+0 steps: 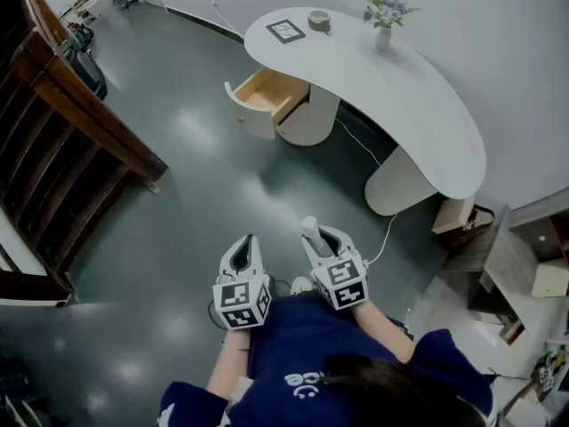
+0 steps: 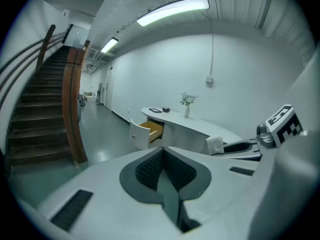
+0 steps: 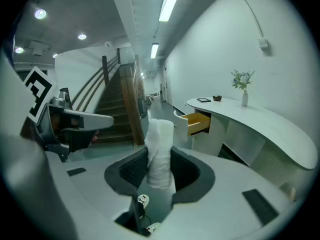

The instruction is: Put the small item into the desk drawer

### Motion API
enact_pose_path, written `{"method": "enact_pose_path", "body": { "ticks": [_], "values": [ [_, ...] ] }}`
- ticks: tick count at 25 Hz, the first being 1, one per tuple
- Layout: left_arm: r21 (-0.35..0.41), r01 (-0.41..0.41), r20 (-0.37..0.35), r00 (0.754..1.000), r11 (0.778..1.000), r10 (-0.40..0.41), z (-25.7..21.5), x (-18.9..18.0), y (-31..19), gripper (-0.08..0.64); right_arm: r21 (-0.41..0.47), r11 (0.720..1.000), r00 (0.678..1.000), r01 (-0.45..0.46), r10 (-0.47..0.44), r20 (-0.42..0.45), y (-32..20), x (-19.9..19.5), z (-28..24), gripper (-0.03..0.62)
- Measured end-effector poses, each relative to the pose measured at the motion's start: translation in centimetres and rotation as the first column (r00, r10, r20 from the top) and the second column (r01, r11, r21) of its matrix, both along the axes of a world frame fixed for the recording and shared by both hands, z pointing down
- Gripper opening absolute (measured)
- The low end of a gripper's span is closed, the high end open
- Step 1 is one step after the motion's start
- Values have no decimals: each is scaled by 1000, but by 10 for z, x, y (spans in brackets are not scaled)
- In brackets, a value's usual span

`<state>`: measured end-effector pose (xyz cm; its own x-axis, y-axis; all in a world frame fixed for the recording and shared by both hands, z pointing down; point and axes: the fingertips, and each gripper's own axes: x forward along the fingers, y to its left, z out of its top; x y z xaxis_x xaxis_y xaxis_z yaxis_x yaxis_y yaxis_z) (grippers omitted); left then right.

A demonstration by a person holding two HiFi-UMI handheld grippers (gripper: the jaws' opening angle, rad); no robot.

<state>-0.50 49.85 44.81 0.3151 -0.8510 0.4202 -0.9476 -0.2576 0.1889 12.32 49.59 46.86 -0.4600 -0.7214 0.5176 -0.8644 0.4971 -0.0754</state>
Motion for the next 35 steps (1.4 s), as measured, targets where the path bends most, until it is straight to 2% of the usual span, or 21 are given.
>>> {"method": "enact_pose_path", "body": {
  "ticks": [5, 10, 17, 24, 30, 35],
  "values": [
    [-2, 14, -1, 1000, 1000, -14, 0, 0, 14, 3, -16, 1000, 1000, -7, 7, -12, 14, 11, 5, 141],
    [-7, -8, 11, 1000, 1000, 8, 6, 13, 24, 3, -25, 1000, 999, -12, 13, 43, 20, 15, 8, 143],
    [12, -19, 12, 1000, 1000, 19, 2, 16, 9, 3, -19, 999, 998, -43, 44, 41, 7, 21, 7, 143],
    [-2, -44, -1, 999, 999, 44, 11, 13, -27, 3, -21, 995, 994, -99, 100, 51, -25, 25, 11, 143],
    [-20, -93, -5, 996, 995, 93, 15, 12, -73, 3, -66, 989, 991, -129, 132, 37, -63, 19, 18, 143],
    [-56, -91, -74, 993, 994, 87, 26, -1, -123, 3, -76, 990, 992, -118, 120, 24, -105, 1, 22, 143]
  ]
}}
